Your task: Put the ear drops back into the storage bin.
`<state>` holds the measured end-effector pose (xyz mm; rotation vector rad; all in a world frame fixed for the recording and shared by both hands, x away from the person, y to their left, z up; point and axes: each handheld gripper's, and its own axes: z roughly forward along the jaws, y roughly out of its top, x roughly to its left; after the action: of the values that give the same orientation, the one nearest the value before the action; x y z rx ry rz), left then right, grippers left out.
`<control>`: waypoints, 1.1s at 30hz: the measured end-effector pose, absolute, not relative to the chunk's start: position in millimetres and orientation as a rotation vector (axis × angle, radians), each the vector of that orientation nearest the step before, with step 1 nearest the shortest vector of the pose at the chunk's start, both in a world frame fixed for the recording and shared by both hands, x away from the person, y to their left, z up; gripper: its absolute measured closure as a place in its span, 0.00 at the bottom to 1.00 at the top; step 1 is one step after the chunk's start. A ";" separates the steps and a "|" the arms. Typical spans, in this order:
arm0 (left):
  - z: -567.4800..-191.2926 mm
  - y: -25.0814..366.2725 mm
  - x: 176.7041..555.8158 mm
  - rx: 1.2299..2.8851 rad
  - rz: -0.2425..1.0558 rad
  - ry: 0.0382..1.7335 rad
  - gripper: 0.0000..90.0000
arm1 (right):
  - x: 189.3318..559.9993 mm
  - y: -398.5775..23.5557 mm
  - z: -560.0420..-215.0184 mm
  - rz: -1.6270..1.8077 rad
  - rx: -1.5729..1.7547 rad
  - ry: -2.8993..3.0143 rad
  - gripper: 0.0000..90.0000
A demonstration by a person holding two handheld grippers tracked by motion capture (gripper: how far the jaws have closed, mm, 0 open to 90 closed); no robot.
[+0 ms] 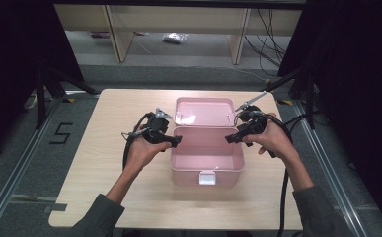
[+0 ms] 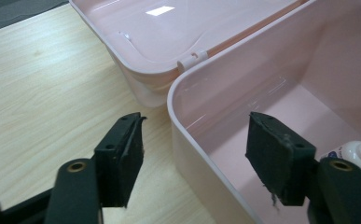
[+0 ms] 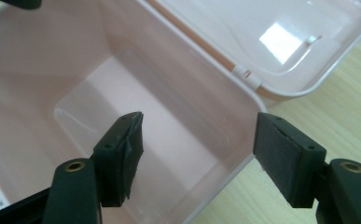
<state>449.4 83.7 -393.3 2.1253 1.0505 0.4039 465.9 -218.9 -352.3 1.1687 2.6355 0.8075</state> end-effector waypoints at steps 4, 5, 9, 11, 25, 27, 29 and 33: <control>-396.1 81.3 454.7 2.130 0.398 1.052 0.45 | 468.5 -221.4 -351.2 0.825 1.188 2.613 0.38; -397.3 80.6 455.7 2.130 0.397 1.057 0.46 | 469.6 -222.5 -351.1 0.829 1.196 2.606 0.38; -401.4 81.3 463.0 2.130 0.394 1.052 0.49 | 473.6 -226.6 -350.6 0.822 1.222 2.581 0.38; -404.0 81.1 466.3 2.126 0.376 1.059 0.51 | 475.9 -228.7 -350.1 0.822 1.229 2.545 0.39; -404.6 76.9 476.2 2.155 0.374 1.016 0.61 | 496.2 -239.8 -356.7 0.846 1.333 2.449 0.39; -404.6 76.8 478.0 2.168 0.369 1.002 0.61 | 497.0 -239.5 -357.7 0.853 1.349 2.442 0.39; -404.7 76.2 479.7 2.164 0.374 1.003 0.61 | 498.1 -239.9 -358.4 0.849 1.347 2.440 0.39; -407.4 76.0 483.3 2.179 0.362 0.987 0.62 | 500.9 -240.0 -360.8 0.863 1.358 2.427 0.39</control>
<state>483.3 76.0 -407.4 2.1792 0.9870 0.3620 500.9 -240.0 -360.8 1.3577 2.4269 0.8634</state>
